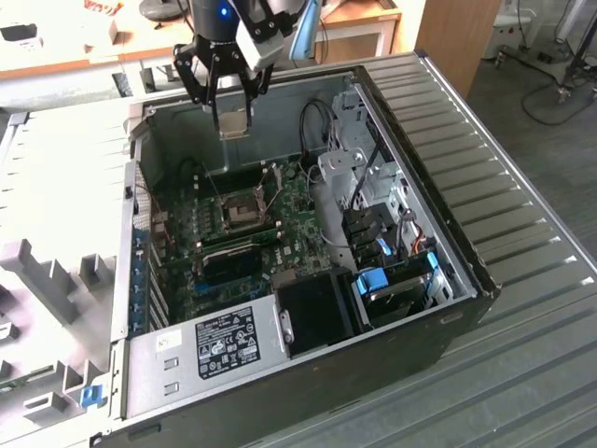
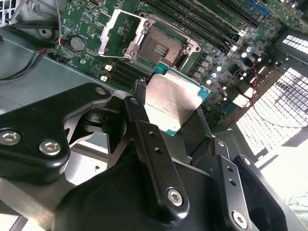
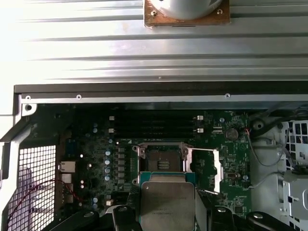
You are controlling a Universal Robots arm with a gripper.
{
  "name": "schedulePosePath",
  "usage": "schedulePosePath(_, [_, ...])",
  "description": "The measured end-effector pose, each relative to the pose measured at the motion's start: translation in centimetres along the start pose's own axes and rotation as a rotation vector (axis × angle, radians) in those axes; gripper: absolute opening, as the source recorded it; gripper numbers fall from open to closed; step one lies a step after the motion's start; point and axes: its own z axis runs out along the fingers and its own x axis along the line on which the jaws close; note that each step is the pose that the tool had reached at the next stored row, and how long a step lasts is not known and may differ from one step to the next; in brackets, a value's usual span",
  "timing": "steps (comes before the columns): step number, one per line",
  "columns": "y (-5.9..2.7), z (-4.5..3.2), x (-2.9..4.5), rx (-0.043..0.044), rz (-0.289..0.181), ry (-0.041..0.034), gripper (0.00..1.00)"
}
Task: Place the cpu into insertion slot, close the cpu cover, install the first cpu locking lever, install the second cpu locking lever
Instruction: 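Place the cpu into insertion slot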
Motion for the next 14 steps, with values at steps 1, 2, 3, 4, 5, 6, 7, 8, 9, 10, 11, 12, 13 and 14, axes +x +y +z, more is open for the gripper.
schedulePosePath(1, [-0.01,0.08,0.00,0.0001,0.000,0.0000,0.54])
schedulePosePath(2, [-0.01,0.15,0.00,0.0000,0.000,0.0000,0.54])
schedulePosePath(3, [-0.02,0.21,-0.01,0.0001,0.000,0.0000,0.54])
schedulePosePath(4, [-0.02,0.27,-0.01,0.0000,0.000,0.0000,0.54])
schedulePosePath(5, [-0.03,0.31,-0.01,0.0001,0.000,0.0000,0.54])
schedulePosePath(6, [-0.03,0.33,-0.01,0.0001,0.000,0.0000,0.54])
schedulePosePath(7, [-0.03,0.34,-0.01,0.0002,0.000,0.0001,0.54])
schedulePosePath(8, [-0.03,0.34,-0.01,0.0002,0.000,0.0001,0.54])
schedulePosePath(9, [-0.03,0.35,-0.01,0.0000,0.000,0.0000,0.54])
schedulePosePath(10, [-0.03,0.36,-0.01,0.0000,0.000,0.0000,0.54])
schedulePosePath(11, [-0.03,0.36,-0.01,0.0000,0.000,0.0000,0.54])
schedulePosePath(12, [-0.03,0.38,-0.01,-0.0001,0.000,-0.0001,0.54])
schedulePosePath(13, [-0.03,0.41,-0.01,-0.0002,0.000,-0.0001,0.54])
schedulePosePath(14, [-0.04,0.43,-0.01,-0.0002,0.000,-0.0001,0.54])
